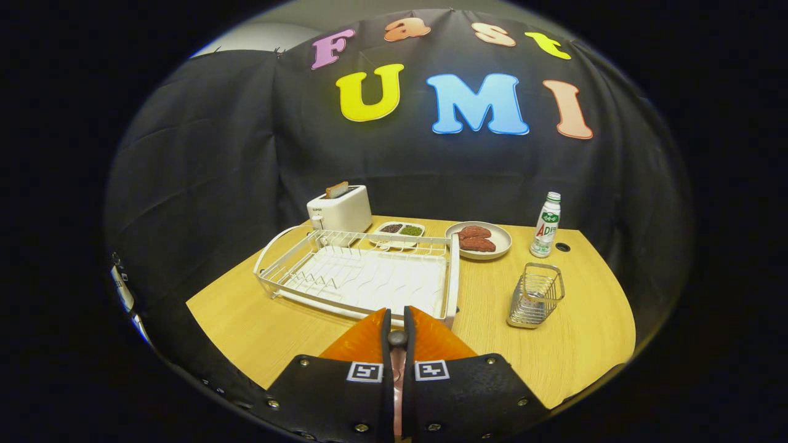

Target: Take the plate from the dish rack, then take the spoon from the basket and place it into the plate.

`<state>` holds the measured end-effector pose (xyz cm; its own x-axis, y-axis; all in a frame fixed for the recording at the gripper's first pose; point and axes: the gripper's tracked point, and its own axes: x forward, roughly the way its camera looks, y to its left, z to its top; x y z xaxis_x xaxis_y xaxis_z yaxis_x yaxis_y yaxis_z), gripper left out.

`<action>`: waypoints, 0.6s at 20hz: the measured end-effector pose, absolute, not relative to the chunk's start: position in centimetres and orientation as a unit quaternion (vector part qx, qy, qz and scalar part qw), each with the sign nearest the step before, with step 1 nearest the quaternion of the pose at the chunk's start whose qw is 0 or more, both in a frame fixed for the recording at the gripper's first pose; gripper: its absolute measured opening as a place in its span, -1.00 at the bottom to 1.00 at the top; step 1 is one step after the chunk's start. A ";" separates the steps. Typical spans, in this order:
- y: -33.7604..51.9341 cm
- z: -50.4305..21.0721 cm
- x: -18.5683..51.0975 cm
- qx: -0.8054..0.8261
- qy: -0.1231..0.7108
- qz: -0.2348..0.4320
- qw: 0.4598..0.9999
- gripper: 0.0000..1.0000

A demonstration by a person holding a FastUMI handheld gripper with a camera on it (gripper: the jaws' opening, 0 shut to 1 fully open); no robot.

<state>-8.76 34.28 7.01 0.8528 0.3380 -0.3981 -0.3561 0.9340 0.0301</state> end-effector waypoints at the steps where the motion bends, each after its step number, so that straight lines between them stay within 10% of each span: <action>1: 34.6 7.0 -8.8 -0.023 0.205 0.185 0.961 -0.90; 12: 34.2 9.9 -8.0 -0.022 0.181 0.193 0.964 -0.72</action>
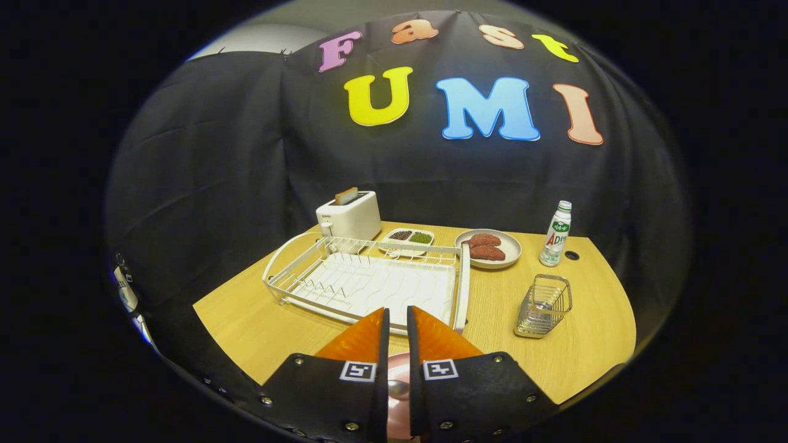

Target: Take the plate from the dish rack, then take the spoon from the basket and place it into the plate.

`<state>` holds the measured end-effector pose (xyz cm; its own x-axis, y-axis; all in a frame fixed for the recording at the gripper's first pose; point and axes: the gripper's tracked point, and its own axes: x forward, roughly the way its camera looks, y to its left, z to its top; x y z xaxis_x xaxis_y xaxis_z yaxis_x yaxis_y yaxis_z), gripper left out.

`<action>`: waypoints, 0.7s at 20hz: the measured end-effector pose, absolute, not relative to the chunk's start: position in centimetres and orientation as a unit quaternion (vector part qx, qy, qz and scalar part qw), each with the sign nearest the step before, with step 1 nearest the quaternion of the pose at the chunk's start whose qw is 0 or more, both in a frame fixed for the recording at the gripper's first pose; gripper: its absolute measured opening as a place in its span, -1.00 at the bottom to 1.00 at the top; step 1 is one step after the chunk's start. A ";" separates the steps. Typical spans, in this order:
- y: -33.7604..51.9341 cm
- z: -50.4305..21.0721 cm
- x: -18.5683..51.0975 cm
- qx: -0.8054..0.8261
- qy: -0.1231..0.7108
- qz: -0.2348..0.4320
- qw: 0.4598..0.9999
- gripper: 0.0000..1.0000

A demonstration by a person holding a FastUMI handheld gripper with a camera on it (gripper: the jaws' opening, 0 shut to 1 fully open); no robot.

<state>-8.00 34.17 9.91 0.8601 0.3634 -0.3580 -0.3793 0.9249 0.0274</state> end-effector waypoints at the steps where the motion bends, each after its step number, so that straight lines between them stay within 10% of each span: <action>1: 33.7 10.5 -8.0 -0.023 0.174 0.190 0.966 -0.72; 12: 24.9 19.9 -7.8 -0.016 0.063 0.110 0.992 -0.73; 14: 23.1 21.8 -7.7 -0.007 0.042 0.096 0.994 -0.36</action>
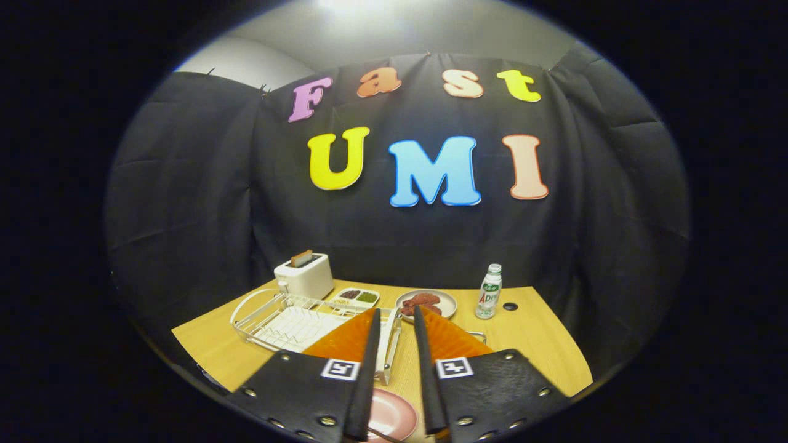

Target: Take the plate from the dish rack, then take the spoon from the basket and place it into the plate.

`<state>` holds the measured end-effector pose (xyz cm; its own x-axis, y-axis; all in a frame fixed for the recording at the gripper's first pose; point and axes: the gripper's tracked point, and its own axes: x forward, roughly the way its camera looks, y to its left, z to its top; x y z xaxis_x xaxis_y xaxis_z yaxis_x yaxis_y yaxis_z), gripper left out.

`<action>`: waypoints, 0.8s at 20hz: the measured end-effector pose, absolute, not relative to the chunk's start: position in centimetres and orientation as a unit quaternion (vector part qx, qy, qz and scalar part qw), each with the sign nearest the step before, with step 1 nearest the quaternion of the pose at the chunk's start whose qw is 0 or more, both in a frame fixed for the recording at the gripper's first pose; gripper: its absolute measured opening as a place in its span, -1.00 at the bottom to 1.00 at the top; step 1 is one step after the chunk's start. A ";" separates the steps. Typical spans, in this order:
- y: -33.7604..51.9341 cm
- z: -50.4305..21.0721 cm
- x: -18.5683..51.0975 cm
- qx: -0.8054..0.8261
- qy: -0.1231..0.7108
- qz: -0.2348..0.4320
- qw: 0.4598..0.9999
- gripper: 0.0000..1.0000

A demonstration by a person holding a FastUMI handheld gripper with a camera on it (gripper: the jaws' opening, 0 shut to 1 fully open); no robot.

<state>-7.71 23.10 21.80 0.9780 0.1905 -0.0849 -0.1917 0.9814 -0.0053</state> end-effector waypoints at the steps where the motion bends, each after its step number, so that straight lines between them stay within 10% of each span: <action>1: 22.0 22.2 -7.2 -0.009 0.037 0.083 0.996 0.07; 3: 19.3 23.6 -7.4 -0.005 0.014 0.060 0.998 0.92; 16: 8.9 20.6 -4.6 0.016 0.005 0.021 1.000 0.94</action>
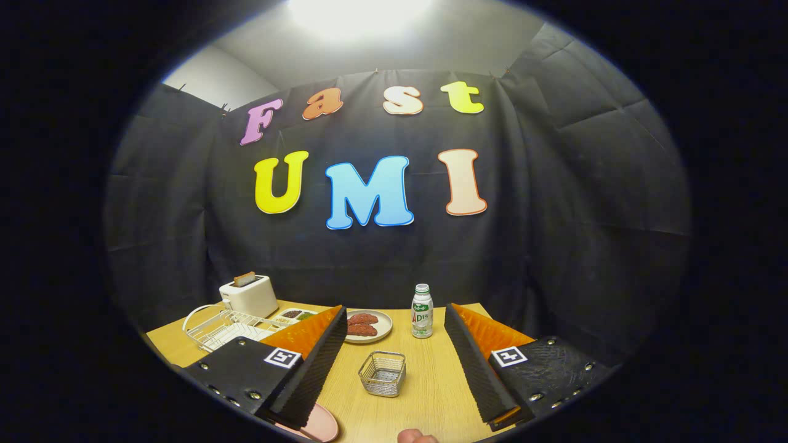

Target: Take the plate from the dish rack, then take the spoon from the basket and place it into the plate.

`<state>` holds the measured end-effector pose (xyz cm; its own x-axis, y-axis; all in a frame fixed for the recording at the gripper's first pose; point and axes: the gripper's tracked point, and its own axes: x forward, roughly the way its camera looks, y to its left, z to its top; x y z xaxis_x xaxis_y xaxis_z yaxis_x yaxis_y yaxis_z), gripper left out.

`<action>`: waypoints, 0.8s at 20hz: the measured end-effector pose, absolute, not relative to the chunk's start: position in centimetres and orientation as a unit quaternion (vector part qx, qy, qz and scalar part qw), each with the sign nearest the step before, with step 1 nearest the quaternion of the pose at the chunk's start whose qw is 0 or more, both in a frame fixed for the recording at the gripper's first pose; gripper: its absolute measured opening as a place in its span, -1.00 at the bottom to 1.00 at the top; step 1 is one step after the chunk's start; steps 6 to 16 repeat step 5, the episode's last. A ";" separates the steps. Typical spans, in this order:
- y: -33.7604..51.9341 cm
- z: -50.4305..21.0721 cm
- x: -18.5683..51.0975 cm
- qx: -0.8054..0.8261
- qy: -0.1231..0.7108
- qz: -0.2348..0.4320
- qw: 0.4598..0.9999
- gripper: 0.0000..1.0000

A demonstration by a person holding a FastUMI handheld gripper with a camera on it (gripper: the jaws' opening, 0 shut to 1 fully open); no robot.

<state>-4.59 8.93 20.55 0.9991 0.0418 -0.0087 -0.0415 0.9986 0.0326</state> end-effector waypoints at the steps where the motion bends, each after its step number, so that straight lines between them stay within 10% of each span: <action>1: 8.2 20.4 -4.0 0.019 -0.002 0.019 1.000 0.94; 16: 5.5 19.6 -2.5 0.018 -0.021 0.014 1.000 0.94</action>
